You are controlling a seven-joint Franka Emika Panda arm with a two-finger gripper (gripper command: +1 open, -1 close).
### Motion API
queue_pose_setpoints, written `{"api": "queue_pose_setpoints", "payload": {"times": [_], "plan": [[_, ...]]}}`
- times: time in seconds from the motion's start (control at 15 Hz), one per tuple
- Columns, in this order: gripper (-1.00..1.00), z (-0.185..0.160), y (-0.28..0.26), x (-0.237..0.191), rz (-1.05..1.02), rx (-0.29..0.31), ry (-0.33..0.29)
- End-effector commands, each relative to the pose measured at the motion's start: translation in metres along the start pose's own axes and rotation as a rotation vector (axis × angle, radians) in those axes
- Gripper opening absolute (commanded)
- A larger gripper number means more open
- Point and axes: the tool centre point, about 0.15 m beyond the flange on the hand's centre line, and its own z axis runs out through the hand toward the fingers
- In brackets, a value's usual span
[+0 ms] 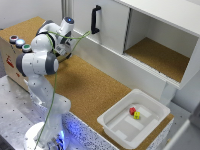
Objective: Grasp the handle of the drawer and open it
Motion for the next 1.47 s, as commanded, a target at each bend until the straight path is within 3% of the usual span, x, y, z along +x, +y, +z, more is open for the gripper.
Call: {"api": "queue_pose_setpoints", "payload": {"times": [0.0,0.2,0.6,1.0,1.13,1.2,1.4], "plan": [[1.00,0.019,0.008,-0.038,0.053,0.074,0.145],[1.00,0.025,0.010,-0.050,0.097,0.080,0.142],[1.00,0.041,-0.006,-0.045,0.072,0.149,0.168],[1.00,0.052,0.002,-0.009,0.045,0.188,0.119],[1.00,0.066,0.005,-0.005,0.046,0.242,0.092],[-1.00,0.071,0.005,-0.004,0.048,0.245,0.077],[-1.00,0.071,0.004,0.000,0.036,0.246,0.069]]}}
